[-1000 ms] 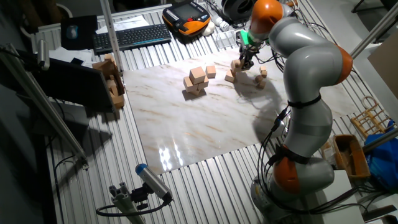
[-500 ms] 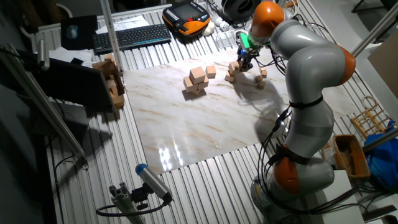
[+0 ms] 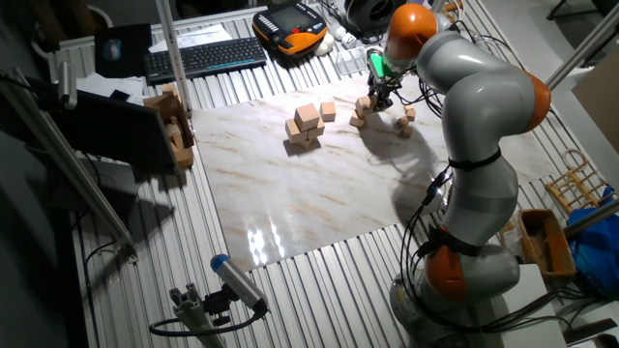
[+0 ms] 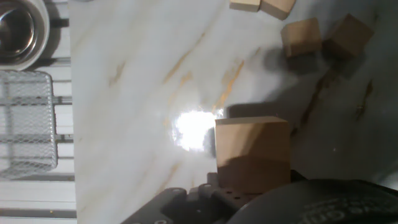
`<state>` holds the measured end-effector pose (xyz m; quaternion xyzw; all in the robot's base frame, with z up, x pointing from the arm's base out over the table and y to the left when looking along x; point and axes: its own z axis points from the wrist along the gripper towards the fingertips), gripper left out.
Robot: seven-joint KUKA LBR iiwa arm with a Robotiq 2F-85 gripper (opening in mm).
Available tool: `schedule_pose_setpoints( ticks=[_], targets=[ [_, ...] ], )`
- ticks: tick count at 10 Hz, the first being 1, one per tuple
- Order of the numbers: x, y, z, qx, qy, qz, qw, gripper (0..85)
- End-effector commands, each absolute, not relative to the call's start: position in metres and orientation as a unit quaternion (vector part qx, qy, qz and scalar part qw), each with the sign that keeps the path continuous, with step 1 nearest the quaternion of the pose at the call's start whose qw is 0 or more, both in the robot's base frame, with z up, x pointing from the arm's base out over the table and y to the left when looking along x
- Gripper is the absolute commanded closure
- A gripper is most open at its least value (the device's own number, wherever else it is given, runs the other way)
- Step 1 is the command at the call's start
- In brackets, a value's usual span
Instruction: Stack the blocks into a cross shape
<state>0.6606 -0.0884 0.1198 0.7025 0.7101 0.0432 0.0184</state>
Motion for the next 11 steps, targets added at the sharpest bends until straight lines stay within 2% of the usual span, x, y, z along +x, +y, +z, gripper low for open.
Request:
schedule_pose_setpoints(
  ticks=[1,3,6,11],
  targets=[
    [0.661,-0.088,0.12,0.704,0.709,0.035,0.018,85.0],
    [0.661,-0.088,0.12,0.714,0.699,0.021,0.007,85.0],
    [0.661,-0.085,0.12,0.712,0.701,0.033,-0.008,85.0],
    [0.661,-0.069,0.116,0.714,0.7,0.023,-0.004,85.0]
  ],
)
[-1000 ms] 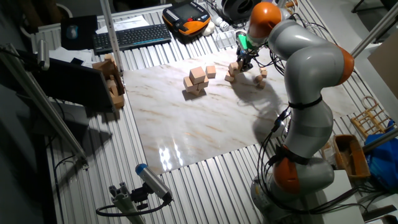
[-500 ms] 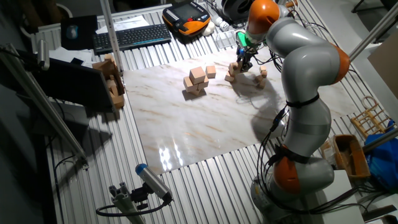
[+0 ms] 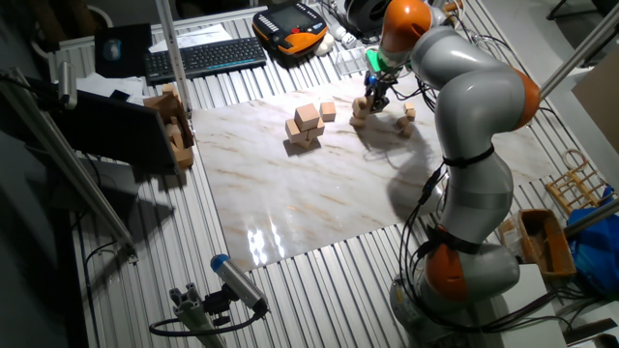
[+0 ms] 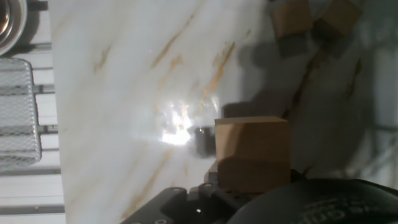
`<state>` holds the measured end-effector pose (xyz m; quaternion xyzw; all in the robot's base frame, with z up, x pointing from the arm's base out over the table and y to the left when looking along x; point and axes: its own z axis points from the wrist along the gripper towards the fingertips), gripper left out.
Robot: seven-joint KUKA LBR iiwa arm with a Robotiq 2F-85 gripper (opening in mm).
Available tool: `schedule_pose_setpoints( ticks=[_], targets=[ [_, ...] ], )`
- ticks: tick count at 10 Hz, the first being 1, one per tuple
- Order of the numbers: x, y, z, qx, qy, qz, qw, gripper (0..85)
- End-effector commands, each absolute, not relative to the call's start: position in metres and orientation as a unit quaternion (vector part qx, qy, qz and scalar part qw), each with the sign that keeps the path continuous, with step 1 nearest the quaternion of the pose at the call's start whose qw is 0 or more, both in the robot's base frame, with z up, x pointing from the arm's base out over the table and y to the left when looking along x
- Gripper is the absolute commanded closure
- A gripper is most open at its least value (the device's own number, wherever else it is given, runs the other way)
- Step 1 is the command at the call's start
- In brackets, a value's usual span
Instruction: Stack the blocks into a cross shape
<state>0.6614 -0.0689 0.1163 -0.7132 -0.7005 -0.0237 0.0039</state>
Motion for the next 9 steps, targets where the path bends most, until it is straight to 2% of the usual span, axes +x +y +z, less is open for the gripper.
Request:
schedule_pose_setpoints(
  ticks=[1,9],
  targets=[
    [0.661,-0.066,0.116,-0.712,-0.702,-0.025,0.004,85.0],
    [0.666,-0.055,0.108,-0.701,-0.712,-0.034,-0.005,85.0]
  ],
)
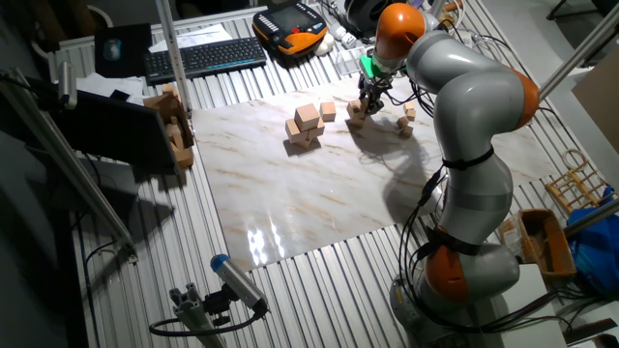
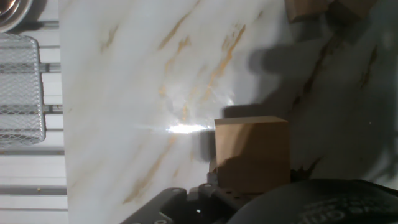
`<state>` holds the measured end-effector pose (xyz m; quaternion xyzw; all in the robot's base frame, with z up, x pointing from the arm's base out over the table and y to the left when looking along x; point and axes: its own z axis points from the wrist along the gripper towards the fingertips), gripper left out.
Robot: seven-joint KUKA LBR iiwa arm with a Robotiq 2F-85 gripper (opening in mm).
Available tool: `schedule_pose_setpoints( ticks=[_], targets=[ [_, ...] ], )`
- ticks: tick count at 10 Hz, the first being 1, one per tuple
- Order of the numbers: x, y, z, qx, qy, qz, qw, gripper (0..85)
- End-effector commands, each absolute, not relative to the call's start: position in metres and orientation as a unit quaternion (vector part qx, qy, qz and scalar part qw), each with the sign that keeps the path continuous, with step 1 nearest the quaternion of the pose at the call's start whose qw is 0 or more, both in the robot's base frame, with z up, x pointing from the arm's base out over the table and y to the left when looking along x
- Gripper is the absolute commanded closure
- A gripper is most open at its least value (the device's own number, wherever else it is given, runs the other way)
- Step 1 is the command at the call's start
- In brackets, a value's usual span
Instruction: Stack the blocks into a cross shape
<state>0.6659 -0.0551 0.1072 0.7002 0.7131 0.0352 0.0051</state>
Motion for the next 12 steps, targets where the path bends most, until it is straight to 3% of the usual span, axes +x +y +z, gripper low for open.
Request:
schedule_pose_setpoints(
  ticks=[1,6,12],
  targets=[
    [0.6658,-0.055,0.1068,0.7,0.713,0.036,0.004,85.0],
    [0.6694,-0.0523,0.1059,0.69,0.722,0.036,0.014,85.0],
    [0.6705,-0.0518,0.1024,0.689,0.723,0.037,0.009,85.0]
  ],
)
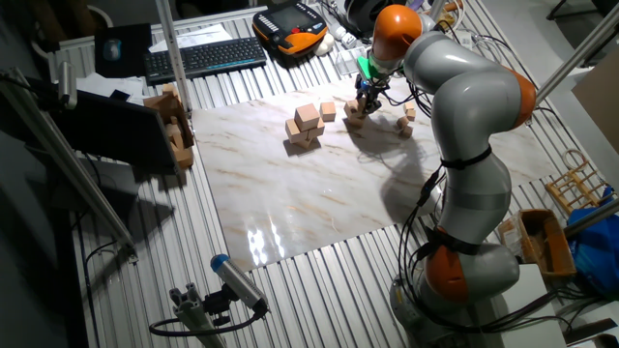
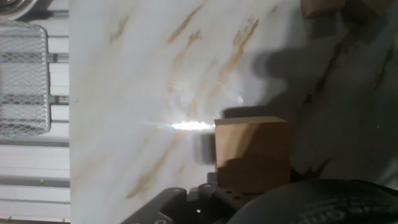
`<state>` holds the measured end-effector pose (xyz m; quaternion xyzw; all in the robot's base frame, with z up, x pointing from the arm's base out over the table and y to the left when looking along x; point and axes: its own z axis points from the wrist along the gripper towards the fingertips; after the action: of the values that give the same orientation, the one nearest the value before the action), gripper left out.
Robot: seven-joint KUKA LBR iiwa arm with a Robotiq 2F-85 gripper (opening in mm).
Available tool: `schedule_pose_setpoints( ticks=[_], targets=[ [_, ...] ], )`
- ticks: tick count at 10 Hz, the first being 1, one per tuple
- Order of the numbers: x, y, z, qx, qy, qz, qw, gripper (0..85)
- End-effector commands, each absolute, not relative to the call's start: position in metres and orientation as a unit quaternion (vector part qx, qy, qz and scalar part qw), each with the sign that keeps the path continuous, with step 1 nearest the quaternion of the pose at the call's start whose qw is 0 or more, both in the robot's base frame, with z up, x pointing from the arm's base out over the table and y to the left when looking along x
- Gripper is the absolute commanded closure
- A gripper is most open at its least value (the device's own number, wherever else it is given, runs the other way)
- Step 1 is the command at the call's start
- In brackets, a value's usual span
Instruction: Stack the blocks into a cross shape
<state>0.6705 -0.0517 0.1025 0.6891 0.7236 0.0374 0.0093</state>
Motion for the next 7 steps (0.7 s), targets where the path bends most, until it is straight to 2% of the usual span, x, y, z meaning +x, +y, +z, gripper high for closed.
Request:
schedule_pose_setpoints(
  ticks=[1,7],
  targets=[
    [0.6703,-0.0518,0.1021,0.689,0.723,0.038,0.009,85.0],
    [0.6702,-0.0522,0.1024,0.694,0.719,0.034,0.006,85.0]
  ],
)
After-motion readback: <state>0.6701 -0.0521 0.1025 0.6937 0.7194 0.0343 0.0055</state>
